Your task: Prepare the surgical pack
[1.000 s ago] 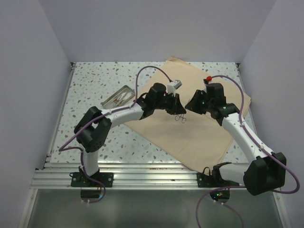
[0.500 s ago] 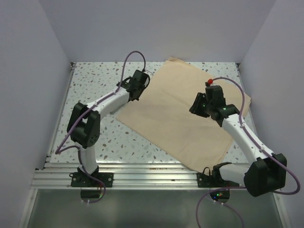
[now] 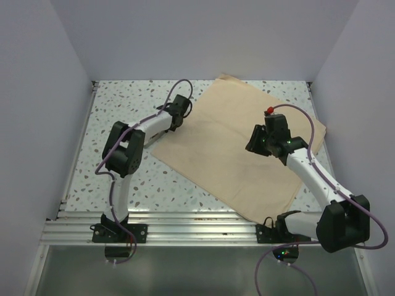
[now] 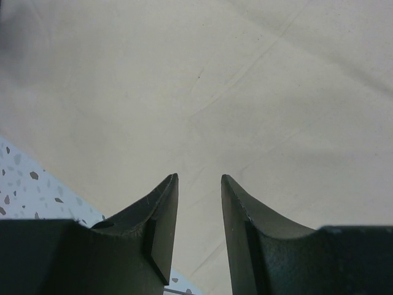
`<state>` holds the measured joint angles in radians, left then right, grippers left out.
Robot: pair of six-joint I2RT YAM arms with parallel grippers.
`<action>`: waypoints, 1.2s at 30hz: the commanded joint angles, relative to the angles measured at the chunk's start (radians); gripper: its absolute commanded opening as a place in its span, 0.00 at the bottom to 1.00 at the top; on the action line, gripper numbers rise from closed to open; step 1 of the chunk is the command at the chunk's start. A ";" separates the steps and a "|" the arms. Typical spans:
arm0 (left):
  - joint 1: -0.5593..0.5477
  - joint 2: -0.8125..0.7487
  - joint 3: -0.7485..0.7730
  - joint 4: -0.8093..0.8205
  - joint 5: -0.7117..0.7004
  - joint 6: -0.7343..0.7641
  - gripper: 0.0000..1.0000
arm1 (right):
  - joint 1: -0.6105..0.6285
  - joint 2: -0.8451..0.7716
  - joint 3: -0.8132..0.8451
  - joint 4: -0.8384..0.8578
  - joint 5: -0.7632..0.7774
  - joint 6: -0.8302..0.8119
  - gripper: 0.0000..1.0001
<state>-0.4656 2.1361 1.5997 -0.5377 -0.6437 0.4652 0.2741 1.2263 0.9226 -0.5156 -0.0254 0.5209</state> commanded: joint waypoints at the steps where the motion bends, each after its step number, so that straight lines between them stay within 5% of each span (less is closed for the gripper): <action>1: 0.021 -0.005 0.049 0.018 -0.042 0.050 0.07 | -0.001 0.007 -0.011 0.031 -0.021 -0.021 0.38; 3: 0.028 -0.002 0.040 0.027 -0.040 0.053 0.12 | 0.000 0.012 -0.013 0.032 -0.025 -0.021 0.38; 7: 0.035 0.001 0.040 -0.007 -0.022 0.006 0.39 | 0.000 0.015 -0.014 0.035 -0.030 -0.022 0.38; 16: 0.082 -0.103 0.071 -0.087 0.182 -0.161 0.58 | 0.000 0.006 -0.019 0.029 -0.036 -0.032 0.38; 25: 0.246 -0.133 0.170 -0.168 0.502 -0.496 0.61 | 0.000 0.002 -0.022 0.029 -0.044 -0.035 0.38; 30: 0.246 -0.166 0.071 -0.127 0.706 -0.491 0.57 | 0.000 0.007 -0.031 0.037 -0.060 -0.036 0.38; 36: 0.246 -0.137 0.020 -0.116 0.786 -0.476 0.55 | 0.000 0.004 -0.037 0.038 -0.065 -0.039 0.38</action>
<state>-0.2230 2.0048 1.6348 -0.6643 0.0448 0.0074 0.2741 1.2392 0.8890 -0.5026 -0.0719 0.5018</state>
